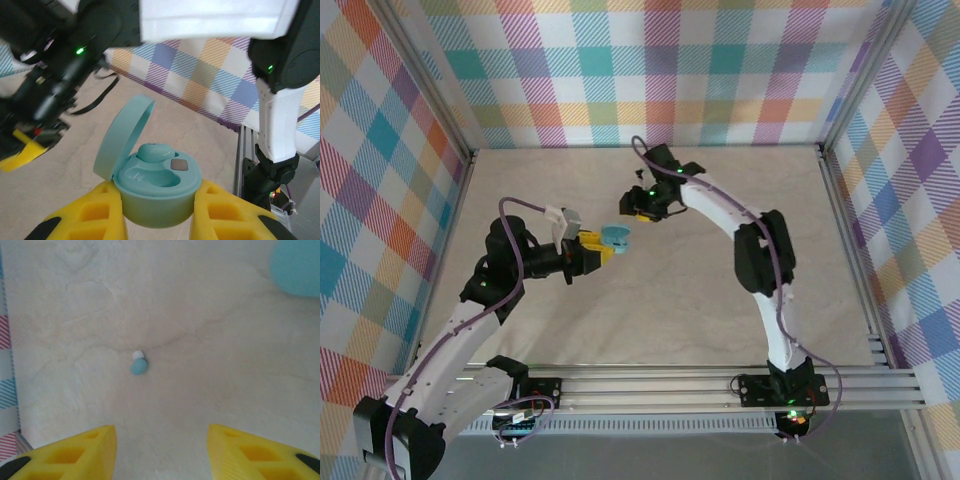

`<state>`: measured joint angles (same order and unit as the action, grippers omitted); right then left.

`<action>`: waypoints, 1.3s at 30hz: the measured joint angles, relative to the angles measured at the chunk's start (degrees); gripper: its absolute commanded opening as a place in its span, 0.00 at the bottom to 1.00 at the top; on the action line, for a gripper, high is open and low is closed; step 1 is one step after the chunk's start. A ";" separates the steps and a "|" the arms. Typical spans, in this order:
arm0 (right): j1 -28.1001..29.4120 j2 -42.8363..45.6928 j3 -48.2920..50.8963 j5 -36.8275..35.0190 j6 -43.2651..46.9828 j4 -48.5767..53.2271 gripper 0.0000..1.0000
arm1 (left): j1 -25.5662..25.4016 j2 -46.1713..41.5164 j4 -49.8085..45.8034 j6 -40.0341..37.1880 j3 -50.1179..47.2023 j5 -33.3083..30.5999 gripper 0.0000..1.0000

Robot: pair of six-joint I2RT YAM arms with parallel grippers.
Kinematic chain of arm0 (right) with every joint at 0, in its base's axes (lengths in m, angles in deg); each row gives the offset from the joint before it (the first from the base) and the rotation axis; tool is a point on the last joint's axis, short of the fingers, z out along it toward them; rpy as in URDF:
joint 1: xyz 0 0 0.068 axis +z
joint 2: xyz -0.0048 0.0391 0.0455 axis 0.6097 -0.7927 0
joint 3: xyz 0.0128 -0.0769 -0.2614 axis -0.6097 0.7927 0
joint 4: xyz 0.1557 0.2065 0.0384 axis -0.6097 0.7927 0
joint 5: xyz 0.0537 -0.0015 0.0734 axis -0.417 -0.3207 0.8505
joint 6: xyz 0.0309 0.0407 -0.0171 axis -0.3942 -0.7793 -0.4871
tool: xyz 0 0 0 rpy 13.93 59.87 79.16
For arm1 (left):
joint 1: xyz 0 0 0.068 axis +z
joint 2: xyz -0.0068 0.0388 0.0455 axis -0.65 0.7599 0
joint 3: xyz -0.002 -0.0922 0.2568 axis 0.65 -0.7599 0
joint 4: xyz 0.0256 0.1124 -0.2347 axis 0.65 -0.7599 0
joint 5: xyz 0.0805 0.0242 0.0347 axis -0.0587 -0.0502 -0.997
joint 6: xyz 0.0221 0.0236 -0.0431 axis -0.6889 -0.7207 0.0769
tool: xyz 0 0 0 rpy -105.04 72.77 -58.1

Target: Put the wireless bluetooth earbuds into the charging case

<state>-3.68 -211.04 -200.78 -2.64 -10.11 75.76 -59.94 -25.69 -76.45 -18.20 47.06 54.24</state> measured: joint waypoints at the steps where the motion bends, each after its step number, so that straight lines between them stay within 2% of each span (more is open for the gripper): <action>1: 1.05 -2.32 -2.58 -0.50 -0.37 0.13 0.51 | 0.04 -0.24 -0.20 0.00 0.24 -0.02 0.00; 5: 4.79 -9.09 -10.99 -3.21 -1.90 1.46 0.41 | 0.04 -0.92 -0.79 -0.09 0.90 0.00 0.00; 10: 8.15 -12.09 -13.25 -6.32 -4.85 1.42 0.35 | 0.07 -1.11 -1.49 -0.28 0.90 0.02 0.00; 22: 9.97 -14.67 -14.03 -13.81 -7.02 1.53 0.35 | 0.11 -1.81 -1.97 -0.48 0.90 0.04 0.00; 39: 12.00 -22.34 -25.83 -17.59 -6.27 6.58 0.33 | 0.44 -4.22 -4.98 -1.77 0.90 0.04 0.00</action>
<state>8.32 -233.38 -226.62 -20.23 -16.39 82.34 -59.50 -29.91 -81.43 -19.97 47.96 54.29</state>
